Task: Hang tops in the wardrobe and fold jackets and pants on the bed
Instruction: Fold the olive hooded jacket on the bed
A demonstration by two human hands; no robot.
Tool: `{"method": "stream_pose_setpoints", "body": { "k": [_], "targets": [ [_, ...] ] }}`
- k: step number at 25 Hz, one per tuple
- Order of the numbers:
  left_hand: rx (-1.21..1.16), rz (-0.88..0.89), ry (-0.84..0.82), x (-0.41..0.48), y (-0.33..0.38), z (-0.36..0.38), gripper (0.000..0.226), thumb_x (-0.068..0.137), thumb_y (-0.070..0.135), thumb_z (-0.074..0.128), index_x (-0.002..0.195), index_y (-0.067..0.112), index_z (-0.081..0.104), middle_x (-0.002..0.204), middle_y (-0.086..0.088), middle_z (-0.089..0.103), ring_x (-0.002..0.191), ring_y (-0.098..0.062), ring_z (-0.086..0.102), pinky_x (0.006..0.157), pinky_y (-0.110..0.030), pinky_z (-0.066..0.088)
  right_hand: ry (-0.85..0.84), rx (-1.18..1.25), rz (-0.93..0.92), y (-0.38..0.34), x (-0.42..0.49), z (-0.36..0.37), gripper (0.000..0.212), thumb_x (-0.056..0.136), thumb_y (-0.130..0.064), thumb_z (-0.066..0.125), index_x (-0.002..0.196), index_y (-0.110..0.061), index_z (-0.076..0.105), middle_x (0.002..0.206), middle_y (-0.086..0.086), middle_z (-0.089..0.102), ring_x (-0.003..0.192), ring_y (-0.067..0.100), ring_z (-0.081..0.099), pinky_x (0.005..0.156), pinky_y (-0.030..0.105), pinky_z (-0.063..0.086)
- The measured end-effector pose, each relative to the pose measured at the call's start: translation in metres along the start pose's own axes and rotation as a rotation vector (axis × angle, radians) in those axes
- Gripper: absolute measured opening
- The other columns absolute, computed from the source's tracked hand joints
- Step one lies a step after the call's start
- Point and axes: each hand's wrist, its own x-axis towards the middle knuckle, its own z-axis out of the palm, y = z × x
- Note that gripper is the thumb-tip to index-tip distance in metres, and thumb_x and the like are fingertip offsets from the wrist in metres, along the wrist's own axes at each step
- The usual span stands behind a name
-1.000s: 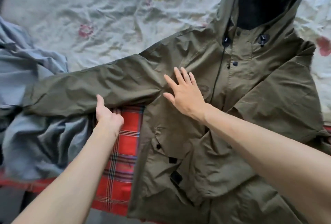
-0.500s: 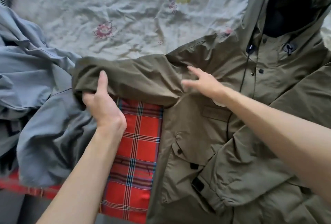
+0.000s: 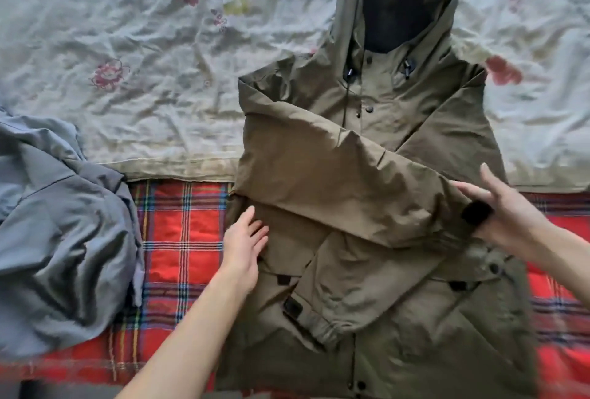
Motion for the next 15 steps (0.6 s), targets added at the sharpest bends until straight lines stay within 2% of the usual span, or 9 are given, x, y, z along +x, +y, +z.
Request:
{"method": "stream_pose_setpoints", "body": {
  "k": [2,4,5,7,8,10,12,14,15],
  "targets": [
    [-0.296,-0.131,-0.017,0.026,0.02,0.016,0.063,0.101,0.037,0.052,0.151,0.005,0.032,0.15,-0.014,0.044,0.138,-0.027,0.044,0.114,-0.037,0.035,0.193,-0.357,-0.133,0.003,0.012,-0.01,0.047,0.078,-0.057,0.066,0.101,-0.017,0.074,0.095,0.006,0.074,0.082,0.02,0.068,0.074,0.031,0.05],
    [-0.406,-0.096,0.016,0.042,0.034,0.03,0.06,0.101,0.041,0.05,0.151,0.011,0.035,0.153,-0.006,0.042,0.142,-0.023,0.039,0.116,-0.036,0.034,0.249,-0.741,-0.234,0.004,0.02,-0.012,0.013,0.077,-0.032,0.078,0.083,-0.02,0.075,0.076,0.002,0.071,0.073,0.018,0.059,0.067,0.029,0.042],
    [-0.406,-0.105,0.065,0.053,0.036,0.031,0.054,0.101,0.041,0.051,0.147,0.015,0.043,0.15,-0.004,0.047,0.137,-0.022,0.046,0.11,-0.036,0.042,0.23,-0.849,-0.228,0.007,0.018,-0.014,0.009,0.08,-0.019,0.077,0.073,-0.019,0.073,0.066,0.0,0.067,0.068,0.017,0.055,0.062,0.028,0.039],
    [-0.366,-0.149,0.159,0.07,0.038,0.026,0.044,0.096,0.04,0.061,0.135,0.018,0.057,0.134,-0.004,0.063,0.117,-0.022,0.063,0.079,-0.04,0.058,0.112,-0.953,-0.118,0.02,0.003,-0.022,0.017,0.079,-0.009,0.073,0.065,-0.015,0.068,0.062,0.001,0.062,0.064,0.015,0.053,0.06,0.029,0.036],
    [-0.336,-0.158,0.187,0.073,0.037,0.022,0.043,0.093,0.038,0.066,0.131,0.017,0.06,0.127,-0.006,0.067,0.108,-0.024,0.068,0.065,-0.041,0.06,0.01,-1.065,-0.038,0.032,-0.008,-0.026,0.013,0.076,-0.011,0.073,0.065,-0.015,0.067,0.064,0.002,0.064,0.062,0.013,0.054,0.06,0.029,0.038],
    [-0.281,-0.138,0.202,0.074,0.032,0.021,0.042,0.092,0.028,0.069,0.13,0.015,0.06,0.123,-0.009,0.069,0.102,-0.025,0.07,0.055,-0.04,0.058,-0.093,-1.458,0.134,0.059,-0.025,-0.035,0.006,0.073,-0.024,0.069,0.073,-0.018,0.066,0.068,-0.002,0.068,0.059,0.008,0.057,0.061,0.028,0.046],
    [-0.205,-0.114,0.183,0.063,0.028,0.029,0.039,0.096,0.026,0.063,0.133,0.013,0.058,0.126,-0.006,0.066,0.103,-0.021,0.066,0.063,-0.037,0.056,-0.01,-1.596,0.085,0.083,-0.024,-0.034,0.009,0.077,-0.035,0.066,0.081,-0.028,0.064,0.076,-0.011,0.071,0.072,0.005,0.065,0.073,0.027,0.052],
    [-0.176,-0.074,0.182,0.057,0.024,0.034,0.04,0.099,0.03,0.058,0.135,0.012,0.056,0.131,-0.005,0.063,0.11,-0.021,0.063,0.082,-0.036,0.054,0.147,-1.404,-0.053,0.086,-0.015,-0.017,0.014,0.083,-0.049,0.066,0.087,-0.037,0.06,0.087,-0.013,0.069,0.091,0.013,0.064,0.08,0.032,0.049],
    [-0.177,-0.056,0.187,0.058,0.022,0.034,0.04,0.1,0.033,0.056,0.135,0.013,0.055,0.134,-0.005,0.061,0.116,-0.022,0.062,0.09,-0.038,0.052,0.206,-1.413,-0.094,0.088,-0.011,-0.01,0.017,0.085,-0.052,0.064,0.088,-0.037,0.058,0.093,-0.009,0.068,0.095,0.019,0.063,0.078,0.033,0.046]
  ]
}}
